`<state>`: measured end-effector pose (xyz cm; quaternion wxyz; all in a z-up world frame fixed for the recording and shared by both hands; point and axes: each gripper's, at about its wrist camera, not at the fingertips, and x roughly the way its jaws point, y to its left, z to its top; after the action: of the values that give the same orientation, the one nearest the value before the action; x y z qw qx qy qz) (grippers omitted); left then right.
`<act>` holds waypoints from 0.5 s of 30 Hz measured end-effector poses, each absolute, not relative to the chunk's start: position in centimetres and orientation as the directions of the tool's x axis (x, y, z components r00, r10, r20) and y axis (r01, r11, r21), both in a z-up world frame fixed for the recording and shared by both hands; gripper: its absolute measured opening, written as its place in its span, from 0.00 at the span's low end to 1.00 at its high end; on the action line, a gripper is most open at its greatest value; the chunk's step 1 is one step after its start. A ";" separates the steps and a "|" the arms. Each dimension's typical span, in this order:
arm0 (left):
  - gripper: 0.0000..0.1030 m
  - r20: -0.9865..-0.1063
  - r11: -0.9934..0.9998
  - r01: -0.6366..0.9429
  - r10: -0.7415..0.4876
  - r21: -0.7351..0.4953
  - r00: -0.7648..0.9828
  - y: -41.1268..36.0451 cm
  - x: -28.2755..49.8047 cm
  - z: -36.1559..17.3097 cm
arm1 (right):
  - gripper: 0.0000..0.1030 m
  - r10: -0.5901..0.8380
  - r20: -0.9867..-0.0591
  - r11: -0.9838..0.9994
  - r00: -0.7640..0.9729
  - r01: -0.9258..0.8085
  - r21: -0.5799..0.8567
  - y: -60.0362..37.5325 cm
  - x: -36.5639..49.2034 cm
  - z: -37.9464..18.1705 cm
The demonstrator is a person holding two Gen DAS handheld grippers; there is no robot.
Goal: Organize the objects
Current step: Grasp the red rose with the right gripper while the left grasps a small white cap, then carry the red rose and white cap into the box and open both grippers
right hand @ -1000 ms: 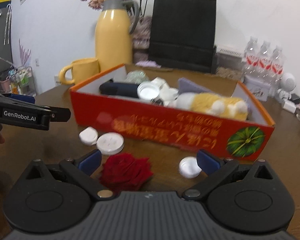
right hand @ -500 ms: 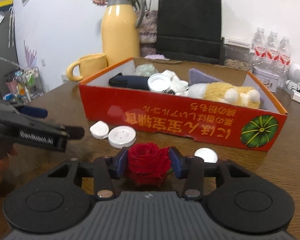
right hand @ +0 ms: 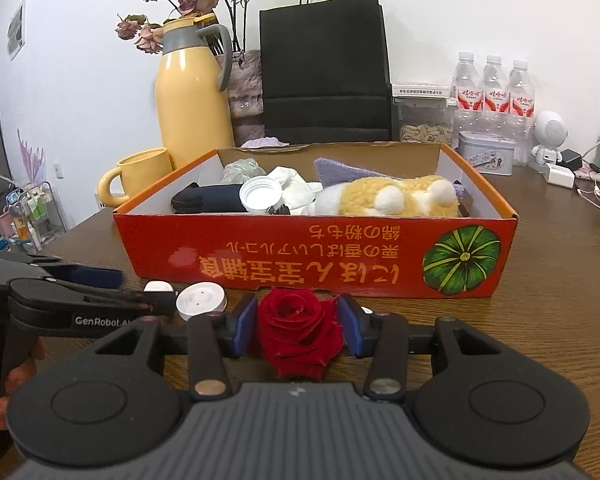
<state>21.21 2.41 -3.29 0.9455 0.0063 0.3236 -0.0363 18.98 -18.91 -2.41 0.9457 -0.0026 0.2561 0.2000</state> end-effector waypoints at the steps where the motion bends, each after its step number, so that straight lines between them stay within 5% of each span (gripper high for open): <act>1: 0.26 -0.609 0.996 0.084 -0.080 -0.022 0.789 2.4 21.1 -3.2 | 0.44 0.378 -0.484 0.919 0.789 -0.381 0.097 -18.9 18.9 -2.4; 15: 0.26 -0.535 0.998 0.058 -0.068 -0.037 0.842 2.3 18.9 -2.4 | 0.44 0.388 -0.461 0.916 0.798 -0.389 0.097 -18.7 18.3 -2.3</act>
<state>18.91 2.31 -2.38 0.9597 -0.0095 0.2788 -0.0329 18.32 -18.73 -2.25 0.9483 -0.0014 0.2426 0.2047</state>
